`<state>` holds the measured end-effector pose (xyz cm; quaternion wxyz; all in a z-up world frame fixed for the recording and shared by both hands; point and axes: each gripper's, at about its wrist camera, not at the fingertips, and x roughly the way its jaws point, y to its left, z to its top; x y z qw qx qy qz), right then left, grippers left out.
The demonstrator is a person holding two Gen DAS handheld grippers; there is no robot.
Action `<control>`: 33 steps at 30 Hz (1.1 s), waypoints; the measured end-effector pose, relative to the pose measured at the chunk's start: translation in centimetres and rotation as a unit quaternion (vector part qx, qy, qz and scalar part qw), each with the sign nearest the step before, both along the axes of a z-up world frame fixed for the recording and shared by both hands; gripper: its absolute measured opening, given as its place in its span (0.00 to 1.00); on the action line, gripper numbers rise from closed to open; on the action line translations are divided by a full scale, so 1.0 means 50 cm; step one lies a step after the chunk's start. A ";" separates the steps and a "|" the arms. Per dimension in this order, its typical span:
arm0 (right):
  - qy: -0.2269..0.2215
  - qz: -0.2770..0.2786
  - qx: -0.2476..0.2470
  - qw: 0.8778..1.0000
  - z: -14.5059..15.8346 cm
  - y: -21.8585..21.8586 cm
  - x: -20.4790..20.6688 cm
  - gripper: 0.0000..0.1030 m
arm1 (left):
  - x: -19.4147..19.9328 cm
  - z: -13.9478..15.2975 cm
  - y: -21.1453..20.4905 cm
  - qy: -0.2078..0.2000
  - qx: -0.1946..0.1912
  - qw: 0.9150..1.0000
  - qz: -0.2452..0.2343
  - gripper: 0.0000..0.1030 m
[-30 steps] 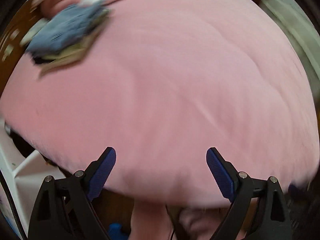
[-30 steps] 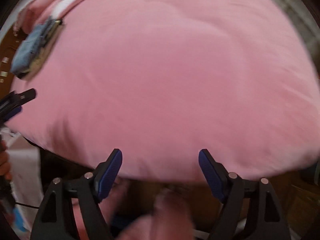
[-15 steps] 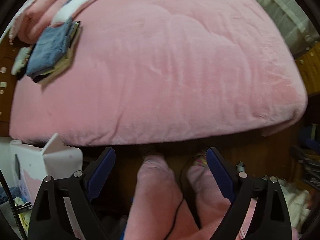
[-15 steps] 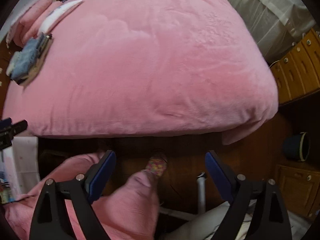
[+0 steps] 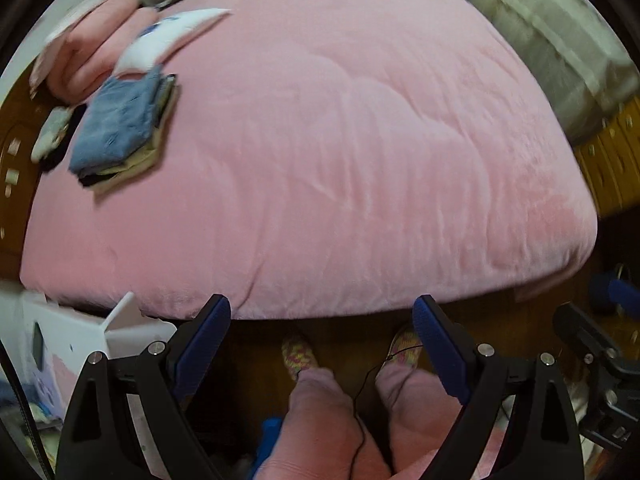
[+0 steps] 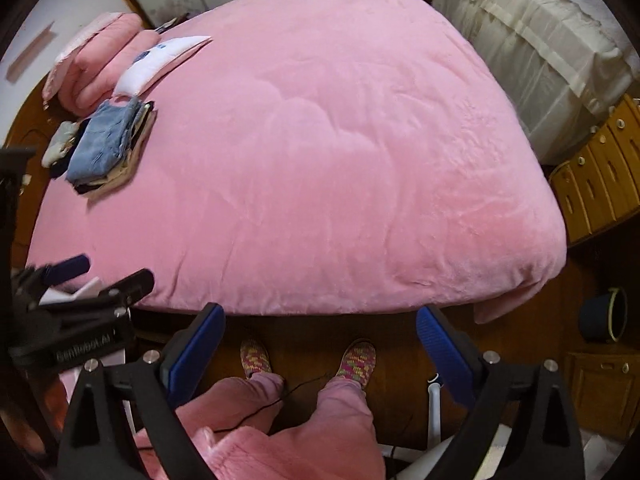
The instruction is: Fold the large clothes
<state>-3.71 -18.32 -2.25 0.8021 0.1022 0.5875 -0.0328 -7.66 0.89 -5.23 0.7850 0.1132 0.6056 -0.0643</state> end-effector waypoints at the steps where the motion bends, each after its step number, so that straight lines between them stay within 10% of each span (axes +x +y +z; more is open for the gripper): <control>1: 0.006 -0.014 -0.006 1.000 0.004 0.010 0.008 0.94 | 0.005 0.008 0.019 -0.007 -0.009 1.000 0.019 0.89; 9: -0.008 -0.016 -0.049 0.999 0.011 0.072 0.041 0.94 | 0.018 0.046 0.089 -0.063 -0.064 0.994 0.065 0.89; 33: -0.135 0.038 -0.016 0.990 0.068 0.057 0.086 0.98 | -0.008 0.102 0.062 -0.142 -0.049 0.986 0.065 0.98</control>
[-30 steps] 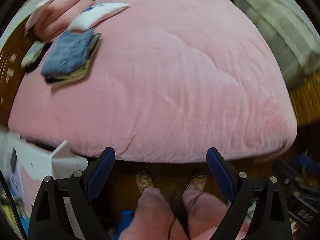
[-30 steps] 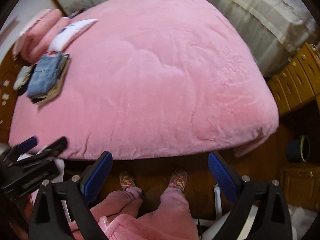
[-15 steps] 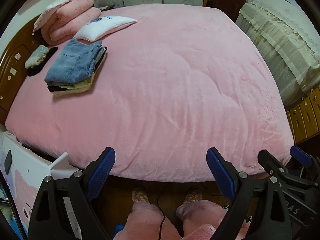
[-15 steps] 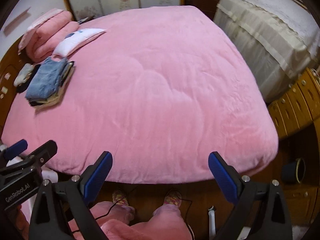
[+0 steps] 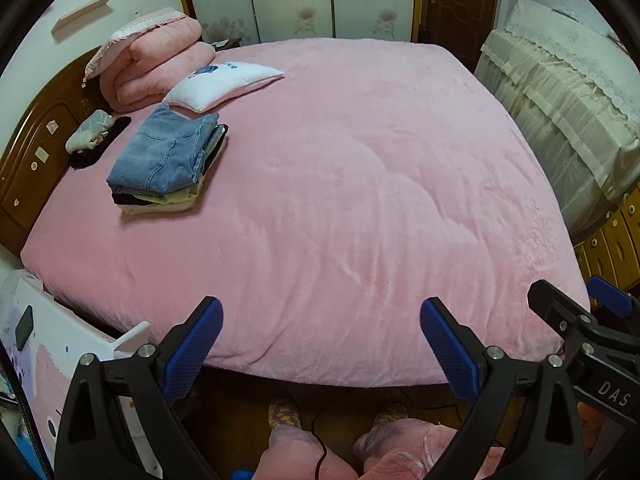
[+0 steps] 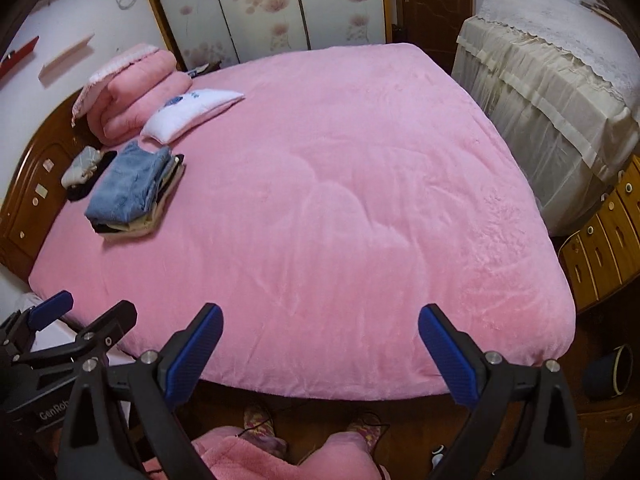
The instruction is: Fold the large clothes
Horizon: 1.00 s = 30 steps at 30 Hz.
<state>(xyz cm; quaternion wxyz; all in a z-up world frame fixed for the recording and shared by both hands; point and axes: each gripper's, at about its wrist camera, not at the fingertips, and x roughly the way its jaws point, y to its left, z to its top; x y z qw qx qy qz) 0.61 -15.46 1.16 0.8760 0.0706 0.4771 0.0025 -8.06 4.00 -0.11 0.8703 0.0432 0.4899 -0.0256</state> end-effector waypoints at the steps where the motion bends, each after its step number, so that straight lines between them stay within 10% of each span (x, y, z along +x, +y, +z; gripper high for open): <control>1: -0.001 0.001 -0.001 1.000 0.003 -0.001 0.000 1.00 | 0.000 0.003 0.000 -0.003 -0.003 1.000 0.000 0.99; 30: 0.024 0.012 -0.038 0.999 0.012 0.027 -0.006 1.00 | -0.004 0.002 -0.006 0.018 -0.016 1.000 0.017 0.99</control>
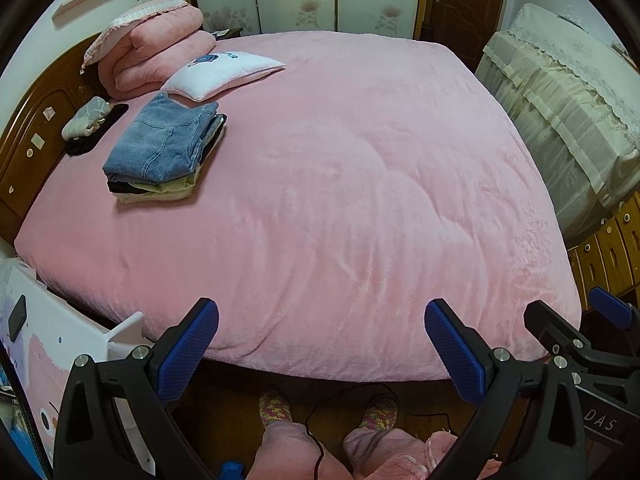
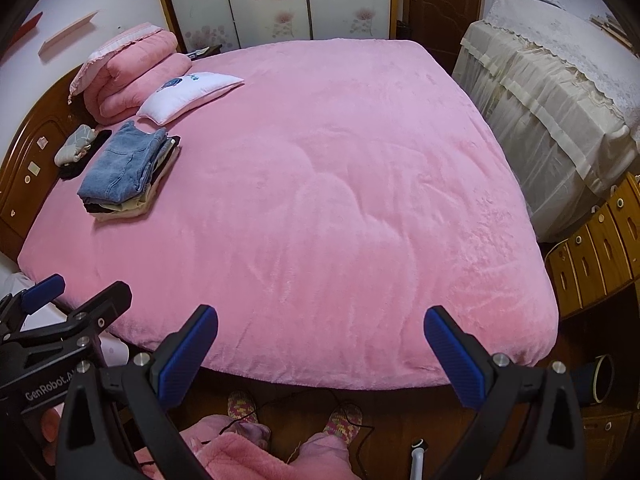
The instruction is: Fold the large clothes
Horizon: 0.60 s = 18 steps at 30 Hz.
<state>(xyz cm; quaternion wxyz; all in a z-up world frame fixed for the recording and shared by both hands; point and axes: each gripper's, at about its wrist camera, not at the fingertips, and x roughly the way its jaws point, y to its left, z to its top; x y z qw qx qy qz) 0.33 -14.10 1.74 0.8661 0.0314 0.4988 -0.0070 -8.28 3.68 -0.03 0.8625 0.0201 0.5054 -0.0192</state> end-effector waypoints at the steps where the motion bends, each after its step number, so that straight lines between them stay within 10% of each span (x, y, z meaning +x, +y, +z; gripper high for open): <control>1: 0.000 0.000 0.000 1.000 0.001 0.001 0.001 1.00 | 0.000 0.001 0.000 -0.001 0.001 1.000 0.000 0.99; 18: 0.010 -0.003 0.001 1.000 -0.005 -0.003 -0.004 1.00 | -0.004 -0.003 0.000 0.007 0.005 1.000 -0.002 0.99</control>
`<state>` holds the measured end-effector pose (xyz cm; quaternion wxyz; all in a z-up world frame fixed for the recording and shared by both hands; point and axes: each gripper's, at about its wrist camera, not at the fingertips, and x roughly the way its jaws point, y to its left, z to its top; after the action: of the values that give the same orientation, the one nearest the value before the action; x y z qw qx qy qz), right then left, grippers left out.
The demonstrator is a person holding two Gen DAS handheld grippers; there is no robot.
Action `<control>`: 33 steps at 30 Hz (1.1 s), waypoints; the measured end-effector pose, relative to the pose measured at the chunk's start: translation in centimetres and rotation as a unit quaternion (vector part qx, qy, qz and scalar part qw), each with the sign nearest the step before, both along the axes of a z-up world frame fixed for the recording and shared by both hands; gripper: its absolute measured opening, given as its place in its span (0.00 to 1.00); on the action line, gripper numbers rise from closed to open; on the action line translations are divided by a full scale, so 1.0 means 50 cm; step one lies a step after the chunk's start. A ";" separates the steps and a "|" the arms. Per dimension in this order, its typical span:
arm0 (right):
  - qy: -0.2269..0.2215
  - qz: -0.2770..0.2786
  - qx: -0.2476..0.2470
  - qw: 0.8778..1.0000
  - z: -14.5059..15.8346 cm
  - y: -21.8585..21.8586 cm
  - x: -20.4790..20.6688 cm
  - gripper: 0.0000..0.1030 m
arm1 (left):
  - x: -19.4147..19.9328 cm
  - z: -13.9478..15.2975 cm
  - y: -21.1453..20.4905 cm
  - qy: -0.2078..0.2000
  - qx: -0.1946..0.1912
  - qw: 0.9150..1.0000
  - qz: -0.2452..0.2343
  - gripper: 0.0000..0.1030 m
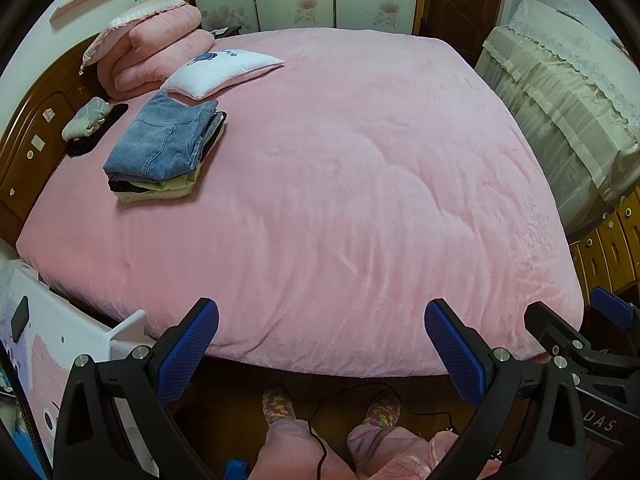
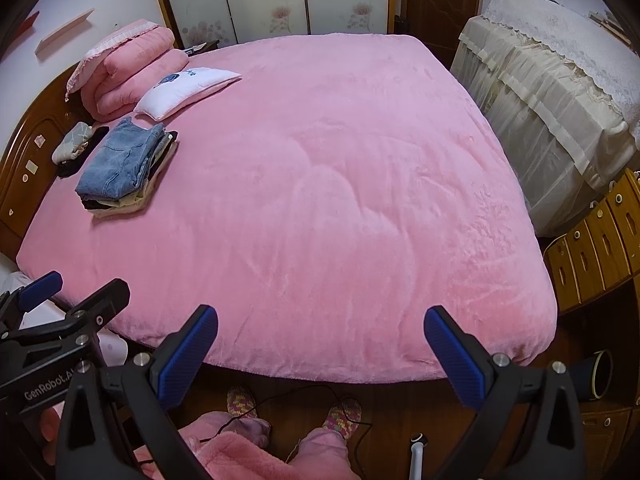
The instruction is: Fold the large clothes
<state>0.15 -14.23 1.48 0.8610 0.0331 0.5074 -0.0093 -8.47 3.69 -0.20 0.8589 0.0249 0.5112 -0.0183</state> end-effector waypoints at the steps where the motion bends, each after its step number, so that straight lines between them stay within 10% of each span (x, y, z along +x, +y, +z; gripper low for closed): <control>1: 0.001 0.001 0.000 1.000 -0.001 0.000 -0.001 1.00 | 0.000 0.000 0.002 0.000 0.000 1.000 0.001 0.99; 33: 0.004 0.021 0.002 1.000 -0.005 -0.045 0.004 1.00 | -0.024 0.012 -0.030 -0.006 0.006 1.000 0.021 0.99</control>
<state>0.34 -16.49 1.22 0.8587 0.0236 0.5119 0.0098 -9.69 2.20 0.40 0.8618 0.0197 0.5068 0.0026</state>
